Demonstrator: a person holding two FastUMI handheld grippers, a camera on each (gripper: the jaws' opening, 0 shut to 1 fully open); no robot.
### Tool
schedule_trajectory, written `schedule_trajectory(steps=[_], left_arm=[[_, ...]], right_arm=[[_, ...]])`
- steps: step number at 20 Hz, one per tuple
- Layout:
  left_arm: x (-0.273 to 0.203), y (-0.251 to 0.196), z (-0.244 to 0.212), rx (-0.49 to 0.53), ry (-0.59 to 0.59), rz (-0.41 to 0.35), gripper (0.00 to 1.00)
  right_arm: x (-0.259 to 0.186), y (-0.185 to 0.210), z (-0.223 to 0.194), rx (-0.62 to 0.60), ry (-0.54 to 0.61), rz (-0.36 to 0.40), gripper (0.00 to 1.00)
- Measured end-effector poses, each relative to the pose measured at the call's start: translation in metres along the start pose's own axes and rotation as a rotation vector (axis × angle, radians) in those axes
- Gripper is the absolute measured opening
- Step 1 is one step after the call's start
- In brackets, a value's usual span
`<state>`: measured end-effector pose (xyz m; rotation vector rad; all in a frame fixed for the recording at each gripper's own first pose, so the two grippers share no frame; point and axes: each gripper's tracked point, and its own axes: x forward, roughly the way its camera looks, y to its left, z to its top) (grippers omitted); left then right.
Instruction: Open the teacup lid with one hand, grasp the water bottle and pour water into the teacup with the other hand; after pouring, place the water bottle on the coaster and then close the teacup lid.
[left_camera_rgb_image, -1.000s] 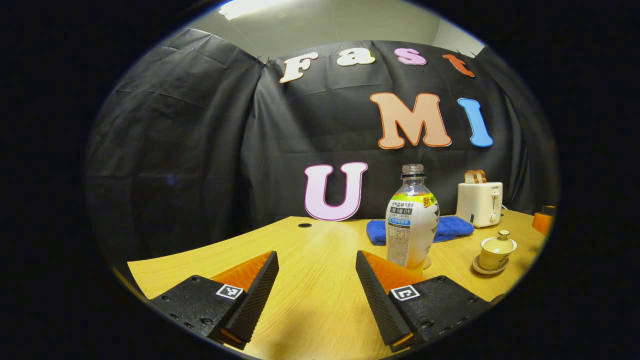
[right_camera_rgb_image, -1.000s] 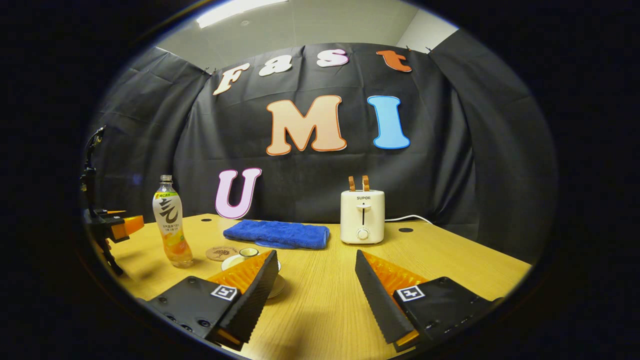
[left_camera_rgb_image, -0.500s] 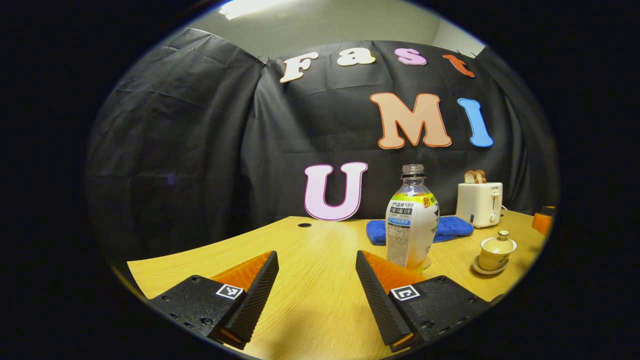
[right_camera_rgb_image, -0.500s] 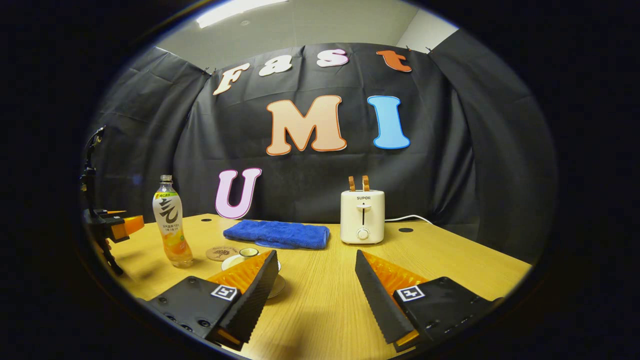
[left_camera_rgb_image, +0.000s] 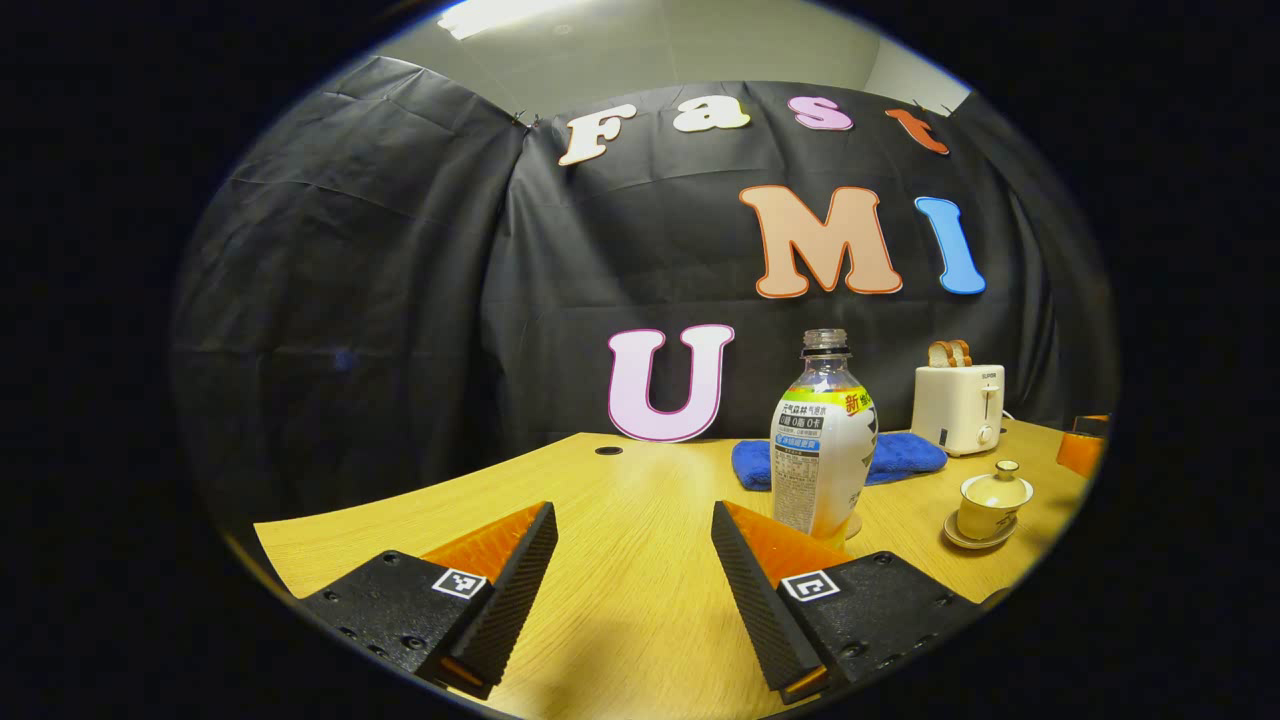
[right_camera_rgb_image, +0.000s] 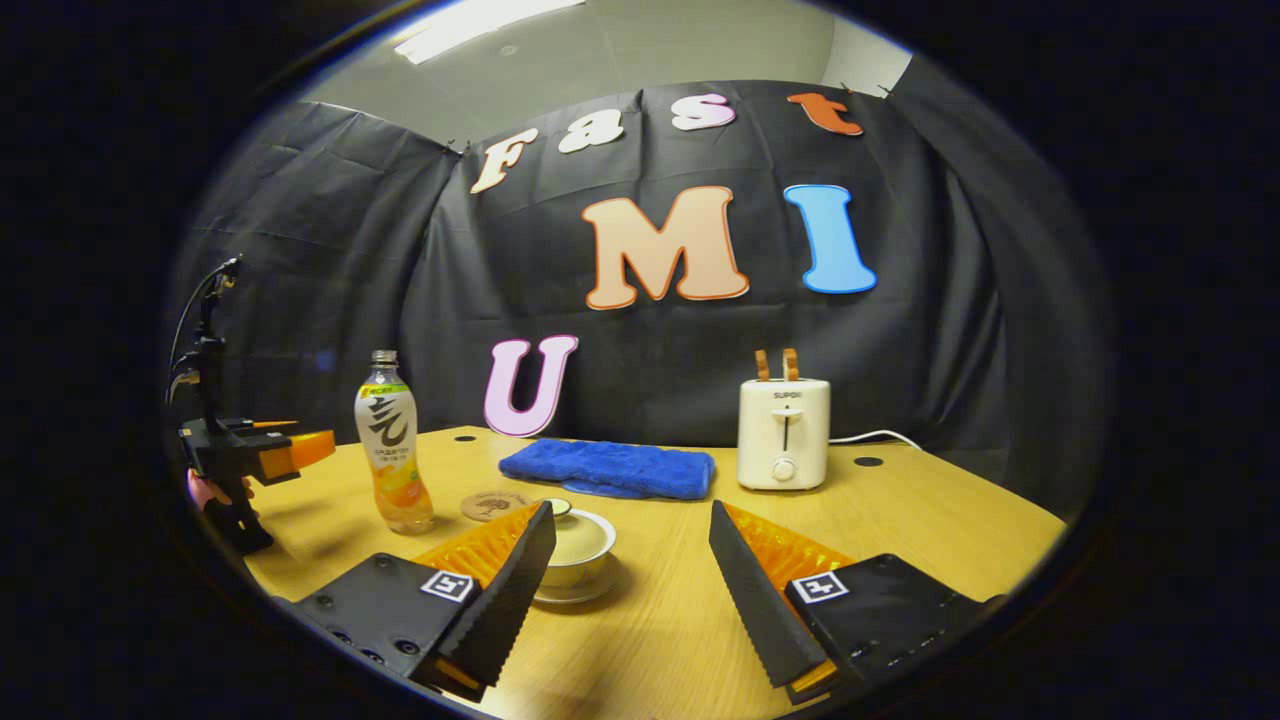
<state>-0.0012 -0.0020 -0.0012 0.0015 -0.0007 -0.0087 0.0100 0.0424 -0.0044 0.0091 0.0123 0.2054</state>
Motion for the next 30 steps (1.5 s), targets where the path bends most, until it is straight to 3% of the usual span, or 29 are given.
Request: schedule_trajectory(steps=[1, 4, 5, 9, 10, 11, 17, 18, 21, 27, 28, 30], left_arm=[[0.000, 0.000, 0.000, 0.000, 0.000, 0.000, 0.90], [0.000, 0.000, 0.000, 0.000, 0.000, 0.000, 0.90], [0.000, 0.000, 0.000, 0.000, 0.000, 0.000, 0.90], [0.000, 0.000, -0.001, 0.000, 0.001, 0.000, 0.90], [-0.001, 0.000, 0.000, 0.000, 0.001, 0.000, 0.90], [0.000, 0.000, -0.001, 0.000, 0.001, 0.000, 0.90], [-0.001, 0.000, 0.000, 0.000, 0.001, -0.002, 0.90], [-0.001, 0.000, 0.000, 0.000, 0.001, -0.003, 0.90], [-0.001, 0.000, 0.000, 0.000, 0.001, -0.003, 0.90], [-0.001, -0.001, -0.001, 0.000, 0.002, -0.005, 0.90], [-0.001, -0.001, 0.000, 0.000, 0.002, -0.005, 0.90], [-0.001, -0.001, 0.000, 0.000, 0.002, -0.005, 0.90]], right_arm=[[0.002, 0.004, 0.000, 0.001, 0.000, 0.017, 0.98], [0.012, 0.012, 0.000, 0.003, 0.002, 0.048, 0.94], [0.017, 0.017, -0.001, 0.003, 0.006, 0.065, 1.00], [0.033, 0.032, -0.005, 0.006, 0.021, 0.104, 0.94], [0.039, 0.035, -0.006, 0.005, 0.024, 0.108, 0.98], [0.043, 0.038, -0.006, 0.004, 0.031, 0.110, 0.94], [0.061, 0.055, -0.016, -0.003, 0.090, 0.142, 0.94], [0.065, 0.055, -0.017, -0.002, 0.096, 0.140, 0.98], [0.069, 0.057, -0.021, -0.006, 0.120, 0.137, 0.89], [0.077, 0.056, -0.028, -0.005, 0.159, 0.129, 0.49], [0.076, 0.058, -0.027, -0.009, 0.159, 0.125, 0.38], [0.075, 0.057, -0.026, -0.017, 0.157, 0.124, 0.38]])
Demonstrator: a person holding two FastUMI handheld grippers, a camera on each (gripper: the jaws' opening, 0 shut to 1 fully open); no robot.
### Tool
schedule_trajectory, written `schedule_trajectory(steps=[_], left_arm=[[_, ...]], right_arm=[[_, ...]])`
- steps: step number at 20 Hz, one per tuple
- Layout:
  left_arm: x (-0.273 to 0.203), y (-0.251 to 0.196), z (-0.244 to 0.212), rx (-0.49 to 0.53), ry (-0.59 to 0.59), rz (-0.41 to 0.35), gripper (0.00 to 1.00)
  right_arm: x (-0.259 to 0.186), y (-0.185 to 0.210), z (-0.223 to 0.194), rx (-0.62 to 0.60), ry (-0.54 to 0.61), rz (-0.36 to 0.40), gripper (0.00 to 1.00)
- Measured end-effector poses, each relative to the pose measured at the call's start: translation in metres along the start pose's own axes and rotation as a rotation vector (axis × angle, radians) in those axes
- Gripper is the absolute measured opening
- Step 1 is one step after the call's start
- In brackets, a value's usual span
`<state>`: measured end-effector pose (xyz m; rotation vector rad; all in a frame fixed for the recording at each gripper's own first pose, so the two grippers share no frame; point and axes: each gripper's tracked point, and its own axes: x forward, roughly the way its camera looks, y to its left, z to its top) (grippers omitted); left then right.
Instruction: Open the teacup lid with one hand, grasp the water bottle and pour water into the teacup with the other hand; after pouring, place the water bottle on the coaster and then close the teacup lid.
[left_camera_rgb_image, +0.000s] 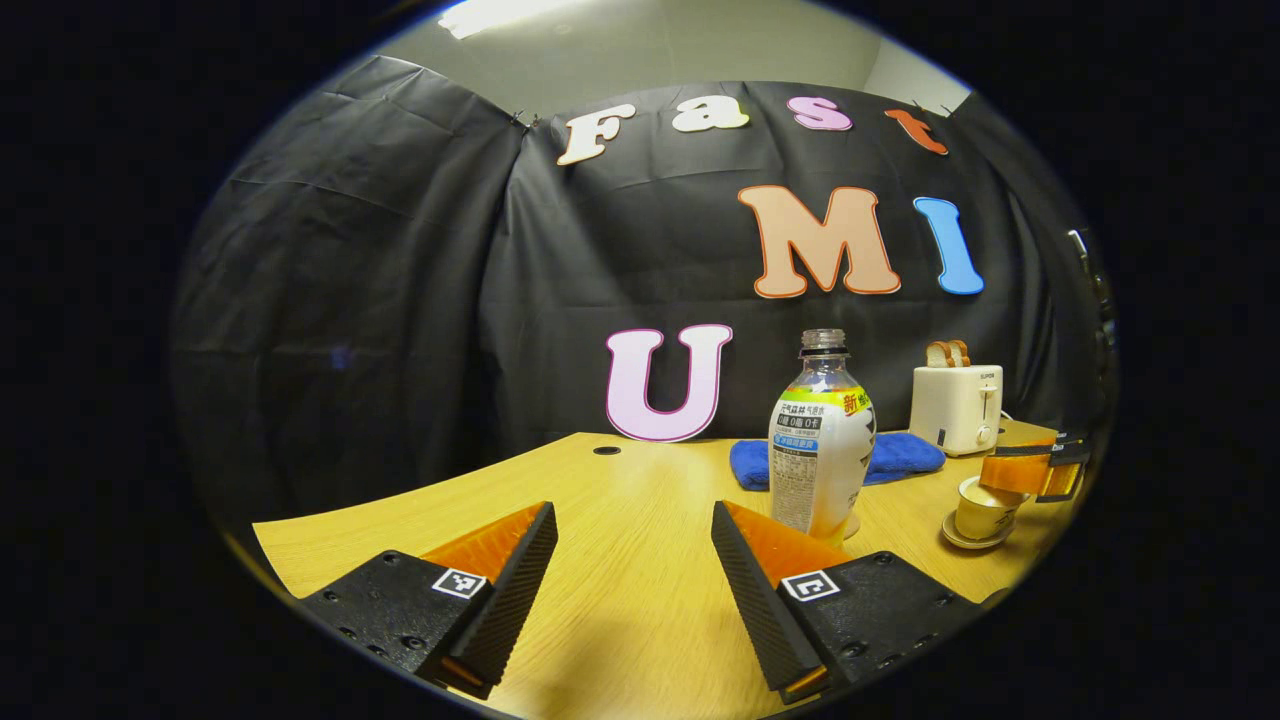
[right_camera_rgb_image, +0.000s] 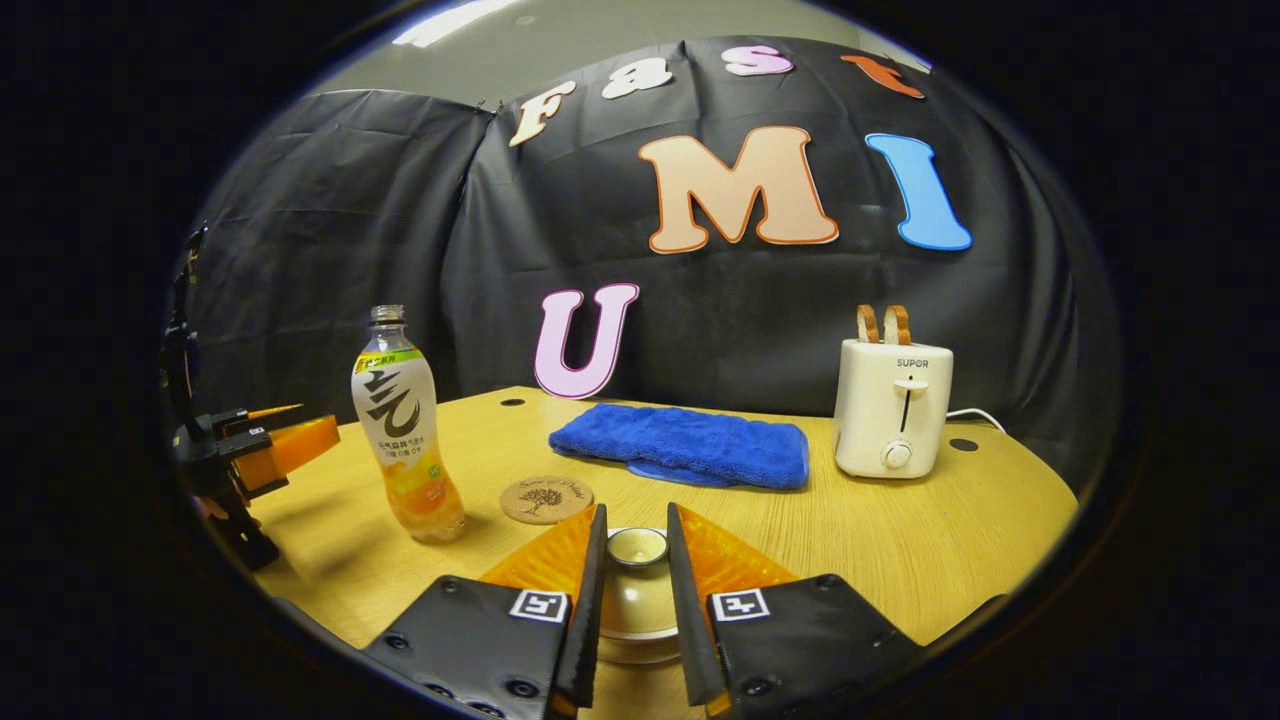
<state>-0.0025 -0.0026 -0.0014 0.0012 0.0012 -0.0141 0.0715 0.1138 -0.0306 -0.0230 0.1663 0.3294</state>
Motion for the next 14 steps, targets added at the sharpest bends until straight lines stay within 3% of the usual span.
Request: schedule_trajectory(steps=[2, 14], left_arm=[[0.000, 0.000, 0.000, -0.001, 0.000, 0.000, 0.90], [-0.001, -0.001, 0.000, -0.001, 0.000, -0.003, 0.90]], right_arm=[[0.001, -0.002, -0.002, 0.008, 0.004, -0.003, 0.32], [-0.013, -0.006, 0.013, 0.011, -0.097, -0.027, 0.31]])
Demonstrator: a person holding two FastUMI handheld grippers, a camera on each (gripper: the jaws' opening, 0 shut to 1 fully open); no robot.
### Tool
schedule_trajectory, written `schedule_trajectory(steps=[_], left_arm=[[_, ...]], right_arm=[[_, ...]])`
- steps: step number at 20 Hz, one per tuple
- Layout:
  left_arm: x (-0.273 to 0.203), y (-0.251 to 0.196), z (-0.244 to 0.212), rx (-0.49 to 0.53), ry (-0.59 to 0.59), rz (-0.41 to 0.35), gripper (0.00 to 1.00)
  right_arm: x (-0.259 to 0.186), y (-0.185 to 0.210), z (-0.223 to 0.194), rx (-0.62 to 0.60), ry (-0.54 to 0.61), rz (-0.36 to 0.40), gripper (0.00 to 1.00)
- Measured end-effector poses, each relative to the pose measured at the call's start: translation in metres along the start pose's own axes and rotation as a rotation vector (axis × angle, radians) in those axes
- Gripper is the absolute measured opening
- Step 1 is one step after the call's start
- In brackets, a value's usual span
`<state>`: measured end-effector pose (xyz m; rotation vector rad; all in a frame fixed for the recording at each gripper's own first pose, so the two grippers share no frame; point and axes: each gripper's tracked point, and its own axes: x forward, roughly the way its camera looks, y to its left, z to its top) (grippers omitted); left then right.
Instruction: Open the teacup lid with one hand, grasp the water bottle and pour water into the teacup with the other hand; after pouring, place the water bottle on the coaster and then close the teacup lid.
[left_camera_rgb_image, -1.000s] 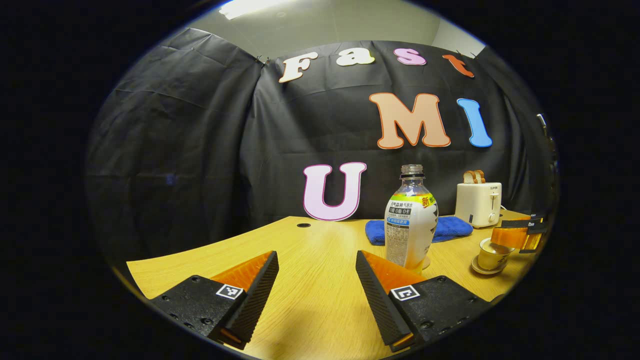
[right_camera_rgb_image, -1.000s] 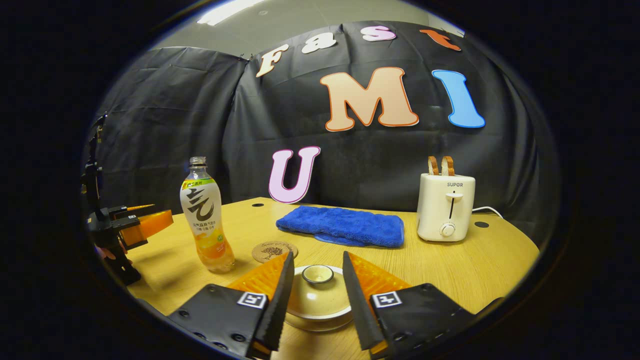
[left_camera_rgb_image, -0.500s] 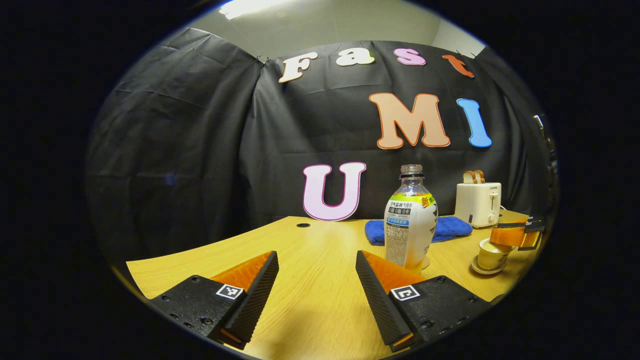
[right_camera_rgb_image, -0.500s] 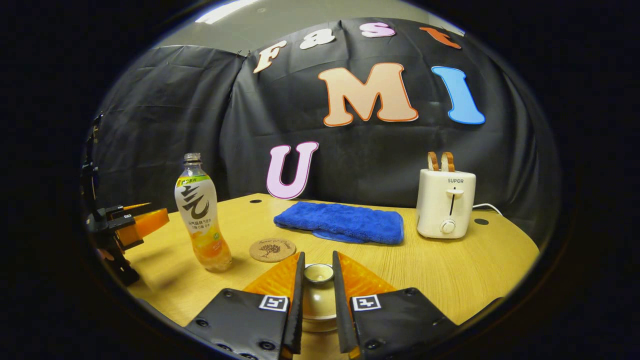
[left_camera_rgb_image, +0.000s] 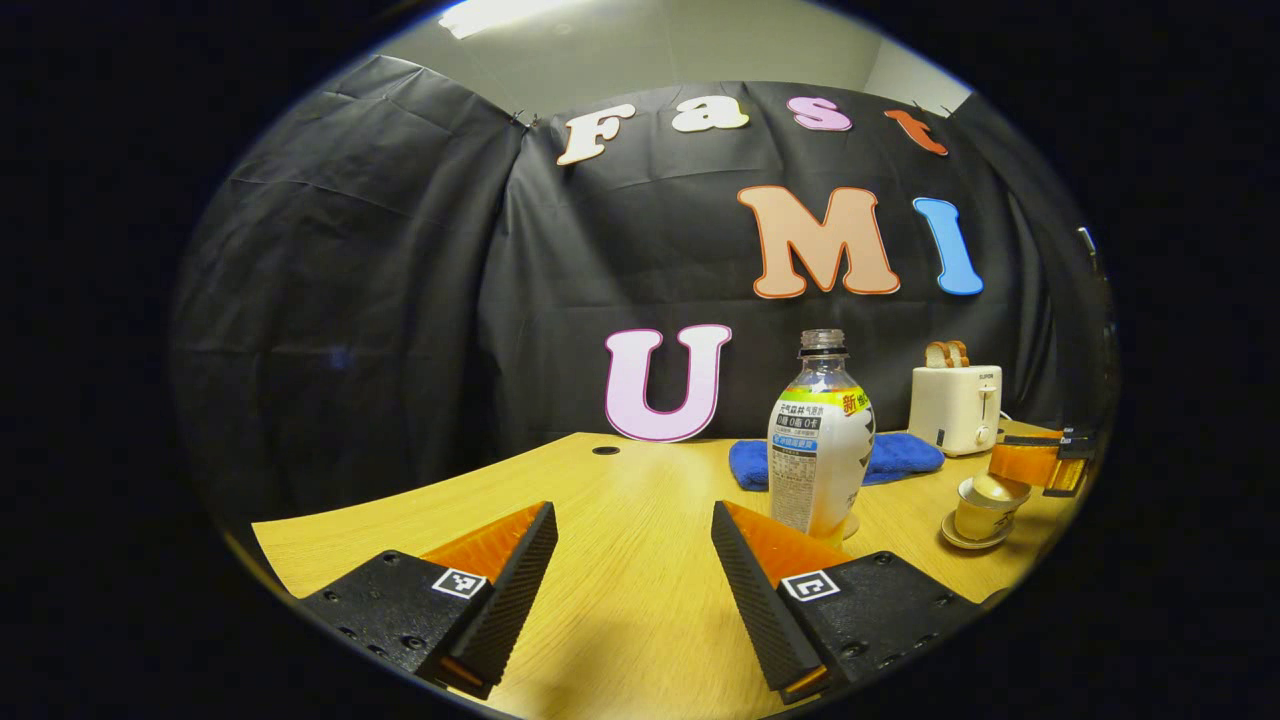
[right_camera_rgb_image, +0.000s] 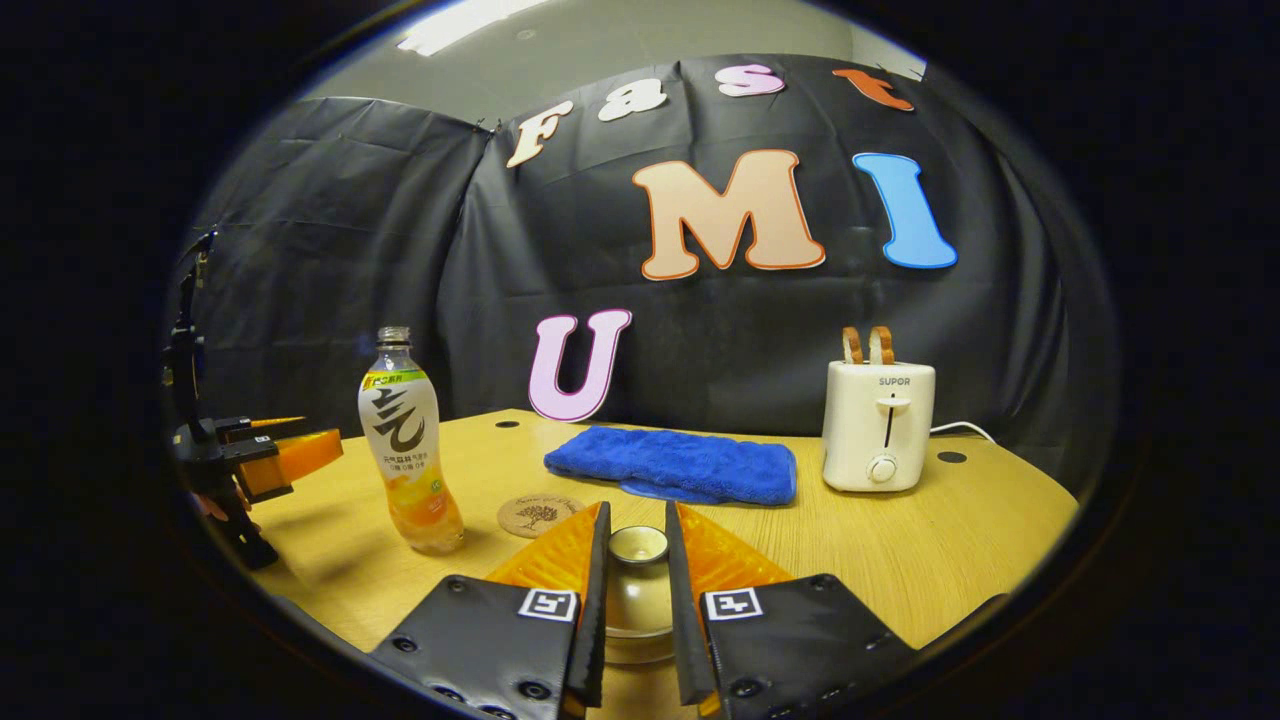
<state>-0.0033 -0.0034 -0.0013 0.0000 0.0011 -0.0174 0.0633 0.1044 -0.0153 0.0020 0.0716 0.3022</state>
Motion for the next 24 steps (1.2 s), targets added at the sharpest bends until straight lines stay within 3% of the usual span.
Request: schedule_trajectory(steps=[7, 16, 24], left_arm=[[-0.003, -0.009, 0.001, -0.003, -0.001, -0.053, 0.91], [-0.010, -0.048, 0.002, -0.003, -0.006, -0.247, 0.90], [-0.018, -0.093, 0.003, -0.017, -0.007, -0.465, 0.90]], right_arm=[[-0.016, -0.010, 0.008, 0.001, -0.054, -0.044, 0.32], [-0.046, -0.050, 0.008, 0.000, -0.063, -0.171, 0.31], [-0.060, -0.067, 0.010, -0.002, -0.067, -0.213, 0.32]])
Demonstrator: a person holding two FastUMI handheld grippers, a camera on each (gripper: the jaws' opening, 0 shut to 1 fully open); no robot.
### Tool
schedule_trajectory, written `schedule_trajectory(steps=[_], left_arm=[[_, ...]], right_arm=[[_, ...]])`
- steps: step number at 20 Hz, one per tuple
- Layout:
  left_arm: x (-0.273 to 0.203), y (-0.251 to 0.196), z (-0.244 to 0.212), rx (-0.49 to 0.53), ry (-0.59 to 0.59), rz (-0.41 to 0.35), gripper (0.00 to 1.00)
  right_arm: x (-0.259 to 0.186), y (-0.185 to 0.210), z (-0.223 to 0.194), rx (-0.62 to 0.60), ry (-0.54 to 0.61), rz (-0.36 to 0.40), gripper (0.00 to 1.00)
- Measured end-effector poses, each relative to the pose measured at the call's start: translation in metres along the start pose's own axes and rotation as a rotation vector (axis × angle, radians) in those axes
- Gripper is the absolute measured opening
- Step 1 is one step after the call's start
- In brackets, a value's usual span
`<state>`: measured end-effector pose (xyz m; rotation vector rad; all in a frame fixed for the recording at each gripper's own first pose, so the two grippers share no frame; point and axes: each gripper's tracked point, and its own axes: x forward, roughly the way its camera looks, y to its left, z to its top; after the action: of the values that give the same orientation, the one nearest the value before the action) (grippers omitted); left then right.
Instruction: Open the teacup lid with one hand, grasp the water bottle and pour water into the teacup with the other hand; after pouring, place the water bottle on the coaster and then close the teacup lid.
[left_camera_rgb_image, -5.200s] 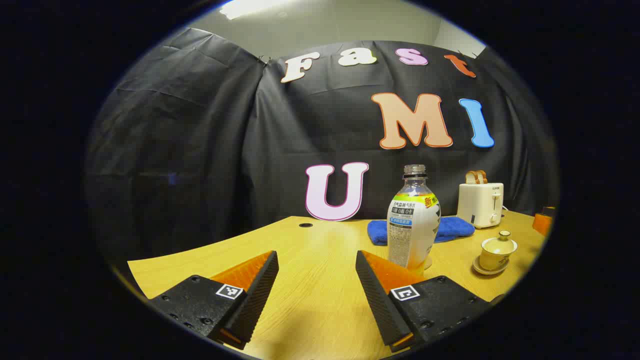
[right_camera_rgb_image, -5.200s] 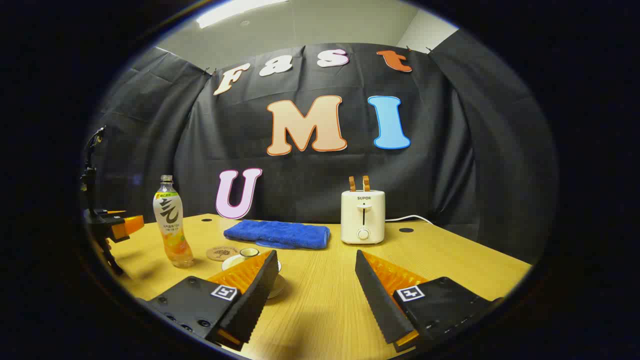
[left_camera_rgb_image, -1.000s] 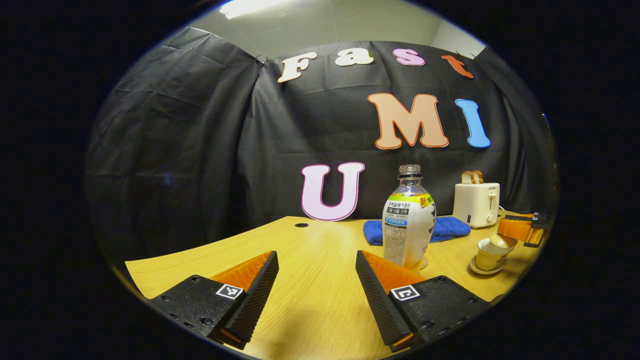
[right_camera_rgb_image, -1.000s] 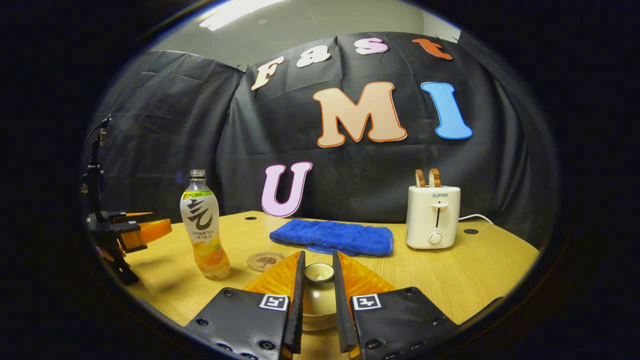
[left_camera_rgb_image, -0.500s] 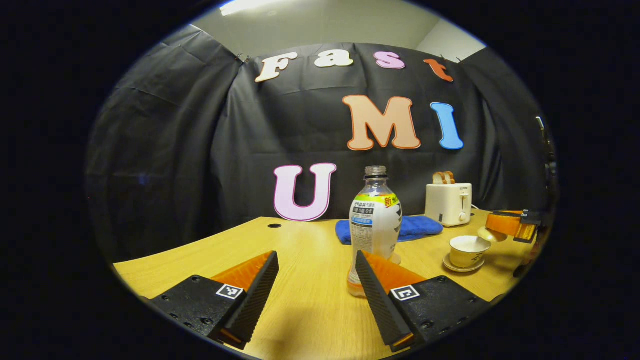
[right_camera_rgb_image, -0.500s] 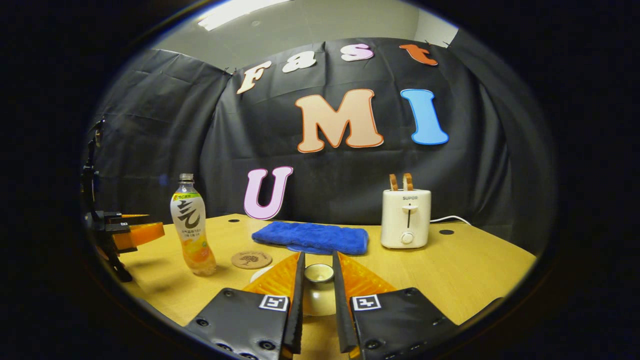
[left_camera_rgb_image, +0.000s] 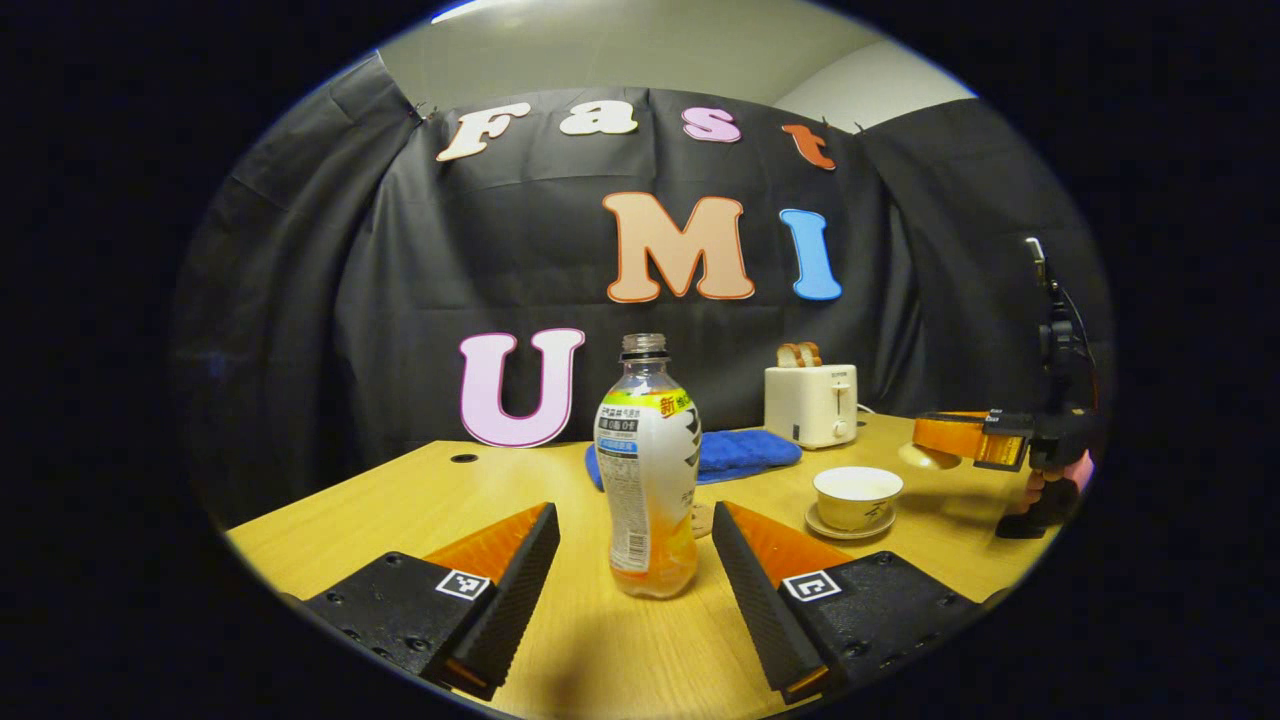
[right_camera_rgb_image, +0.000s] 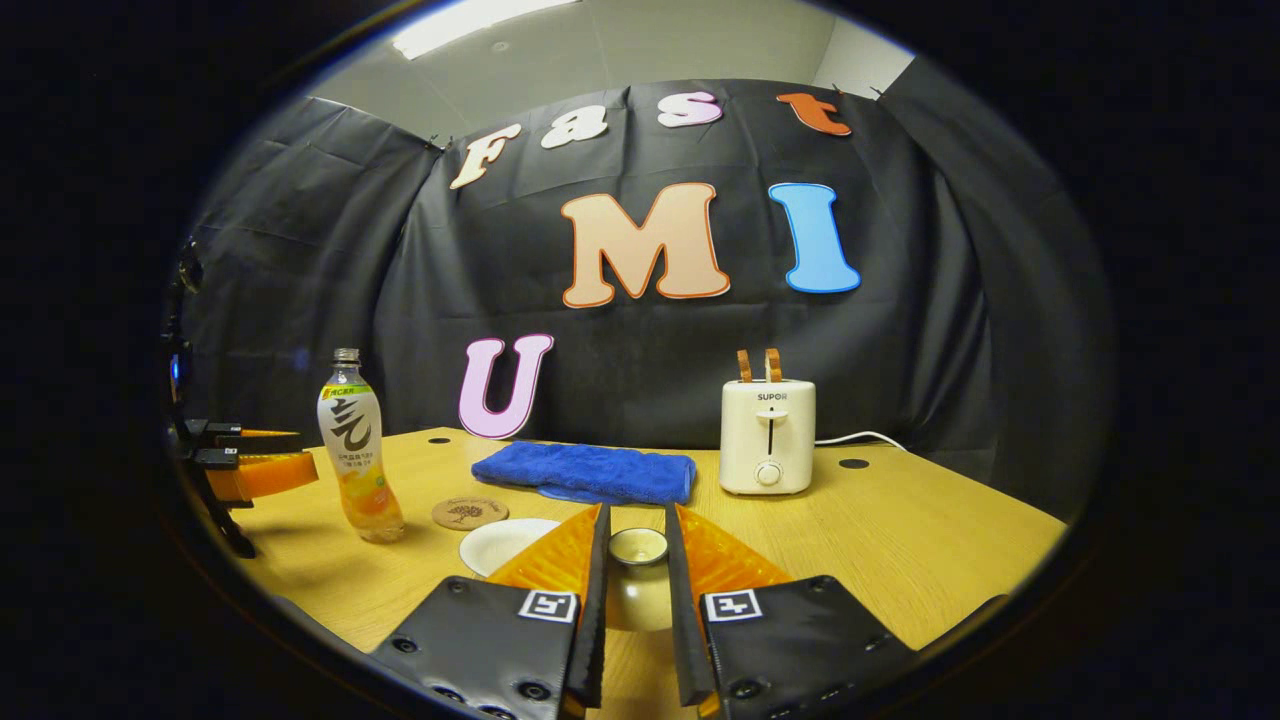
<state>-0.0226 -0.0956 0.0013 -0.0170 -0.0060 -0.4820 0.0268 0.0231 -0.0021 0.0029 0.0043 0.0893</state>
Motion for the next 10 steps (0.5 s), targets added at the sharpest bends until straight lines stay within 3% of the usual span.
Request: schedule_trajectory(steps=[3, 10], left_arm=[[0.010, -0.007, -0.001, 0.002, 0.005, -0.024, 0.90], [0.042, -0.002, -0.004, 0.006, 0.025, 0.025, 0.90]], right_arm=[[-0.003, -0.005, 0.000, 0.000, -0.001, -0.008, 0.33], [-0.005, -0.011, -0.001, 0.000, -0.001, -0.013, 0.31]])
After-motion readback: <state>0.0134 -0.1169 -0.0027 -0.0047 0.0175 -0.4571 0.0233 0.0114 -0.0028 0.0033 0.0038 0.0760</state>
